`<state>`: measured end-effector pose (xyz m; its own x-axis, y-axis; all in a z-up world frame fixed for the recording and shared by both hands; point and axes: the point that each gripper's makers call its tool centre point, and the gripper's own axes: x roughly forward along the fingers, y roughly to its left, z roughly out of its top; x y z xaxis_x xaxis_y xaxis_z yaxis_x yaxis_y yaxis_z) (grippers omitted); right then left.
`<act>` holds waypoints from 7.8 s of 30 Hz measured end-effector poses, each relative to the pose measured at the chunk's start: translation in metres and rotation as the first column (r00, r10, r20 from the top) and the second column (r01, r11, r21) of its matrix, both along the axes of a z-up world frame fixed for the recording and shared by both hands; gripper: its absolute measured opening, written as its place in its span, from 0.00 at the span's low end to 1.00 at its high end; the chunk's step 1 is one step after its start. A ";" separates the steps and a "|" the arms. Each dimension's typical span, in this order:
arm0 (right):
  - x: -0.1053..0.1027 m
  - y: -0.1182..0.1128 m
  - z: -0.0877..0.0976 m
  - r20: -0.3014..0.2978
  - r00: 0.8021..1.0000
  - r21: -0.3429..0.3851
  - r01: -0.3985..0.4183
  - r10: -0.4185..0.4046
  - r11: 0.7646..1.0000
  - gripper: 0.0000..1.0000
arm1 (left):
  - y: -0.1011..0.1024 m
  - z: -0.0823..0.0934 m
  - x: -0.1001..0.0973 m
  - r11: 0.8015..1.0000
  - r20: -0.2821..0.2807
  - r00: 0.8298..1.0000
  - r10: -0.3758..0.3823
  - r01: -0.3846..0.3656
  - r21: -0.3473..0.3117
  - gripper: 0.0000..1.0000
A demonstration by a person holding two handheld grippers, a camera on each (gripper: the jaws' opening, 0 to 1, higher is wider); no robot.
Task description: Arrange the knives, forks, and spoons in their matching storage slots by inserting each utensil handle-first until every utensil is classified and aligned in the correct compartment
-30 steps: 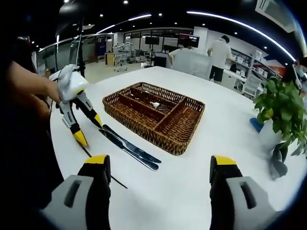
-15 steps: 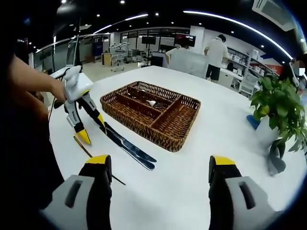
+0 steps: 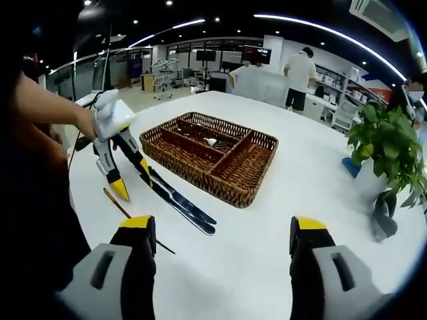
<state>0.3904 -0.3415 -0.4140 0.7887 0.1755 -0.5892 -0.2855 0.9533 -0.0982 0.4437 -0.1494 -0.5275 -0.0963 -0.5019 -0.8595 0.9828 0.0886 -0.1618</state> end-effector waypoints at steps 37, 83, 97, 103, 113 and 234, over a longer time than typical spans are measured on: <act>0.013 0.002 0.000 -0.014 0.999 -0.041 -0.041 0.040 0.998 0.78 | -0.018 -0.010 0.015 0.928 0.157 0.935 -0.317 0.272 0.254 0.23; 0.036 0.067 -0.044 -0.151 0.836 -0.112 -0.544 0.527 0.831 0.40 | -0.001 0.003 0.008 0.961 0.102 0.970 -0.220 0.198 0.192 0.09; 0.038 0.110 -0.081 -0.236 0.648 -0.081 -0.755 0.724 0.650 0.21 | -0.003 0.014 0.001 0.954 0.155 0.951 -0.267 0.239 0.180 0.09; 0.038 0.125 -0.095 -0.267 0.581 -0.091 -0.809 0.769 0.581 0.18 | -0.004 0.017 -0.002 0.951 0.185 0.940 -0.285 0.254 0.178 0.09; 0.036 0.128 -0.112 -0.310 0.520 -0.088 -0.849 0.796 0.520 0.10 | -0.011 0.024 -0.005 0.951 0.205 0.934 -0.291 0.260 0.165 0.09; 0.173 0.156 -0.063 -0.452 0.518 -0.220 -0.854 0.726 0.471 0.04 | 0.097 0.092 -0.012 0.841 0.148 0.889 0.432 -0.339 -0.422 0.98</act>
<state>0.5631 -0.1859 -0.4769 0.2271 0.3610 -0.9045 -0.9671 0.1928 -0.1659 0.4317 -0.0519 -0.4359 0.3482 -0.7435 -0.5710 0.8938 0.4469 -0.0369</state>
